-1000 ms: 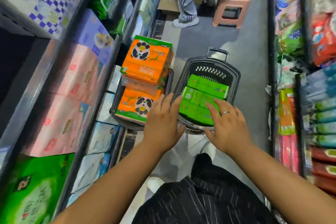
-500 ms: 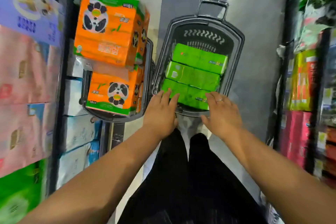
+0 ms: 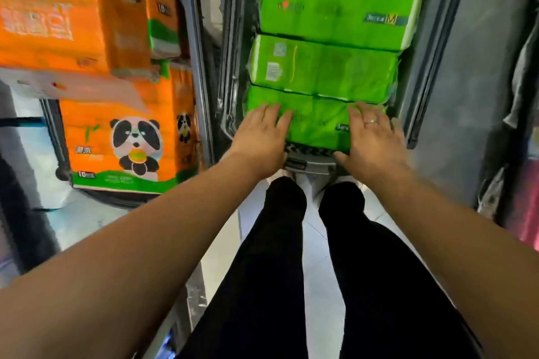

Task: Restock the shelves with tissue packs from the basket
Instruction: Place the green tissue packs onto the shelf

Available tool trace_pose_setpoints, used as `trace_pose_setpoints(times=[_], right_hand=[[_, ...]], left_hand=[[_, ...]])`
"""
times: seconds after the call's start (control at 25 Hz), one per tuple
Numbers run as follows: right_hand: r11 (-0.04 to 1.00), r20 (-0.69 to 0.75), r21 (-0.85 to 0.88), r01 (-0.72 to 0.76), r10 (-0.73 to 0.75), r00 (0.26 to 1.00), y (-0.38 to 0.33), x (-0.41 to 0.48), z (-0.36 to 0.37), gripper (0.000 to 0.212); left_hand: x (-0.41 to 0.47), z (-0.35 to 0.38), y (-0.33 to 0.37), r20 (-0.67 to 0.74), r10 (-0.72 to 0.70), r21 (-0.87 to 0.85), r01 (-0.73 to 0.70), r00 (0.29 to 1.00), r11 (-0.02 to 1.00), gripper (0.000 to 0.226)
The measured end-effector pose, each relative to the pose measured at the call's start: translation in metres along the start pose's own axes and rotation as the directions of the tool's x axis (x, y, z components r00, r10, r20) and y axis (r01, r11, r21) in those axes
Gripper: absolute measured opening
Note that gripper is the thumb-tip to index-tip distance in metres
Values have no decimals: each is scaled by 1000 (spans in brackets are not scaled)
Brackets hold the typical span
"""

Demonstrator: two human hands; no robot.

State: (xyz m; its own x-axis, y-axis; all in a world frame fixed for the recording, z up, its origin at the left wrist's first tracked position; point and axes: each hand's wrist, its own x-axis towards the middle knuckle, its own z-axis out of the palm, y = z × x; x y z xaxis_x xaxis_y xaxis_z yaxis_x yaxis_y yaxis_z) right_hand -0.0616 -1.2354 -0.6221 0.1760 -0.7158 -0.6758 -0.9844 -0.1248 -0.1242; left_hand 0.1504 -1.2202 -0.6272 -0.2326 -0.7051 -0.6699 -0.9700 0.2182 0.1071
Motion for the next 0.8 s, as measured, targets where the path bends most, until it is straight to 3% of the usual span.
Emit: trace_pose_setpoints(times=[0.2,0.4,0.56,0.68,0.8], right_hand=[[995,-42,-103,-20,15,999,-5,26,29,111],[966,12,-255,-47,52,999,-17,49,42,96],[974,-93,-215,-70,51,994,-24,52,54,77],[975,-223,-220,-37,-13,975,-16,53,64,85],[985,-246,-170,-5,-38,969,-14,56,60,88]], left_hand=[[38,23,-6,-2,33,90,-33,999,995,97],[54,21,-7,-71,45,149,-34,996,988,98],[59,15,-15,-81,78,111,-69,994,991,103],[62,8,-18,-93,87,63,-81,992,995,104],[64,1,-23,-72,108,58,-104,992,993,105]])
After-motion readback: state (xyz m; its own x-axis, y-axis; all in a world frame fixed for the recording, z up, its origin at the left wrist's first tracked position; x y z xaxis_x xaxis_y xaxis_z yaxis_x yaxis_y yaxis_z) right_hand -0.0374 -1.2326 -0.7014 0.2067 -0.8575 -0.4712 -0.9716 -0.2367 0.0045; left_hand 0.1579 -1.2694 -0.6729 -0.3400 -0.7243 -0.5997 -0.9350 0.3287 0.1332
